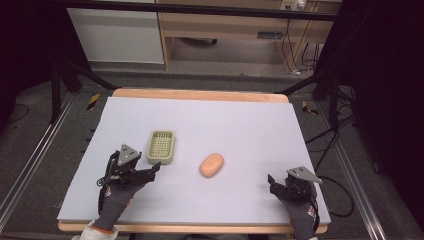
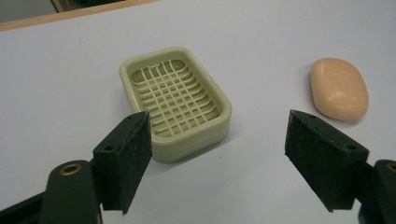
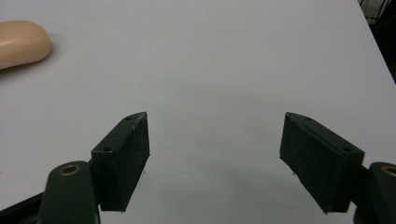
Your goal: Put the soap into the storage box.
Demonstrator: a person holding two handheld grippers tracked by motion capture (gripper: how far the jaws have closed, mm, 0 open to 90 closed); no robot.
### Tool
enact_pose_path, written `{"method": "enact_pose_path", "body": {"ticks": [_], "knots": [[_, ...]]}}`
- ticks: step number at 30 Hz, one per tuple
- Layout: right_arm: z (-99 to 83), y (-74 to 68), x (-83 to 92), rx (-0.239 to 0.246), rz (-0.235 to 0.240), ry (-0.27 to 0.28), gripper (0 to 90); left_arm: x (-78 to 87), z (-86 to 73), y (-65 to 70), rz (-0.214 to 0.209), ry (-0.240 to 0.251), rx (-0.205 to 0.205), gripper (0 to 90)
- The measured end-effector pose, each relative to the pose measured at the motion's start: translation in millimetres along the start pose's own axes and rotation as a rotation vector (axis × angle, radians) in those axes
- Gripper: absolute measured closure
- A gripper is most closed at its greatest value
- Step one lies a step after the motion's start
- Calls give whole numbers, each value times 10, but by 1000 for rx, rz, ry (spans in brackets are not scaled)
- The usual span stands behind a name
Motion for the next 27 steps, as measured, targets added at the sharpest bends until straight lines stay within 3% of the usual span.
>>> {"method": "enact_pose_path", "body": {"ticks": [27], "knots": [[9,-3,2,-2,0,1,238,-204,265,373,-55,-7,-65,214]]}}
Point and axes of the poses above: each handheld gripper's, and its own axes: x roughly backward along the jaws, z roughly out of its top, y roughly to its right, the point moved 6 cm from there along -x, roughly forward along the jaws, and after that the axes turned 4 degrees about -y, right-handed, at the moved point
